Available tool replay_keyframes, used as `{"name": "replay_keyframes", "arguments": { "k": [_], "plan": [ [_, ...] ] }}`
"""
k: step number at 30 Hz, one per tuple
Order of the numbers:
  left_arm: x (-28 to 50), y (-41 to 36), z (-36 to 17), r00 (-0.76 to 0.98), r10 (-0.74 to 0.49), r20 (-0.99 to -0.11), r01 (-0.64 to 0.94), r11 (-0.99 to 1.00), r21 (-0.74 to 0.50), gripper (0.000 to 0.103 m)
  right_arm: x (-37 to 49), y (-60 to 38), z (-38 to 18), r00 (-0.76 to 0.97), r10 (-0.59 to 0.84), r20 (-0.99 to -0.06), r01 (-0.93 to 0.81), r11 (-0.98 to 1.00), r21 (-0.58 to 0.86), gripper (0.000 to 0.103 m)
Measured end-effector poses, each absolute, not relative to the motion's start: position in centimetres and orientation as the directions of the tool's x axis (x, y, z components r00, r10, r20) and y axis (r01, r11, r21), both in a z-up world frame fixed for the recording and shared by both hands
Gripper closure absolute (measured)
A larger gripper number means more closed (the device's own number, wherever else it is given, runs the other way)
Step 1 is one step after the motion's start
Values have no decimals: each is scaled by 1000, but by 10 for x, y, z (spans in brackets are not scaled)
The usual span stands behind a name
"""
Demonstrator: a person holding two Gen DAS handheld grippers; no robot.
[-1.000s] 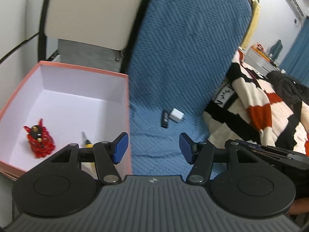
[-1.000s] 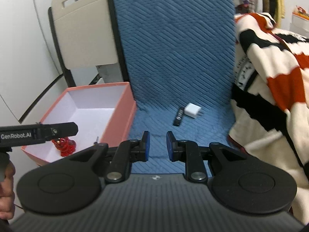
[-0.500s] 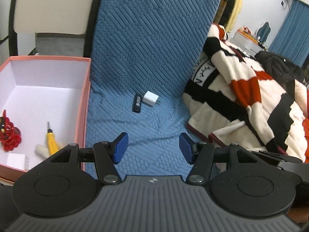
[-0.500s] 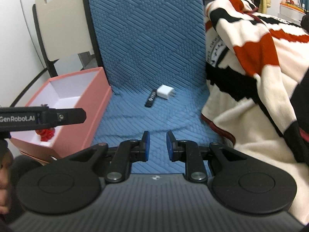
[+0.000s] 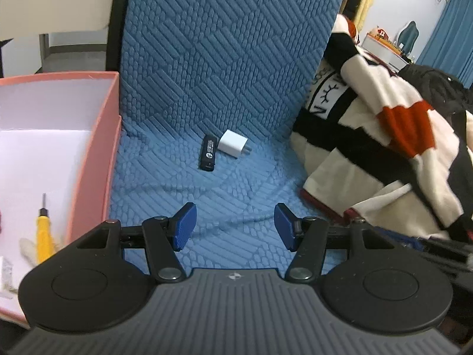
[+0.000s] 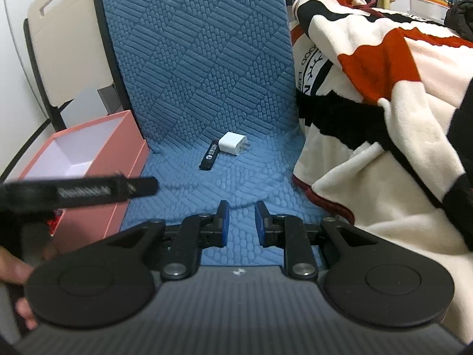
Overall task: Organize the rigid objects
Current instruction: 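Close the left gripper on the black USB stick while the right gripper grasps the small white charger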
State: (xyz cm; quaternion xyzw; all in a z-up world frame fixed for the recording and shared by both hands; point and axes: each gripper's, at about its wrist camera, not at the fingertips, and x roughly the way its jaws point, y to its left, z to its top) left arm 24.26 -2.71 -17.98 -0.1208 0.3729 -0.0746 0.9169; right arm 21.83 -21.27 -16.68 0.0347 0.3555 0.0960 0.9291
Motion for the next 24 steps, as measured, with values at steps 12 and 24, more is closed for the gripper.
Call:
{"name": "replay_keyframes", "arguments": {
  "k": [12,24],
  "plan": [
    [296,-33,-224,674,-177,-717,31,977,-212,39,263,-197,-178,743,203,-638,-124,978,166,78],
    [363,-38,-242,656,-187,-731,70,980,-188,39,324,-187,-201,712,229,-664,-144,973,181,78]
  ]
}}
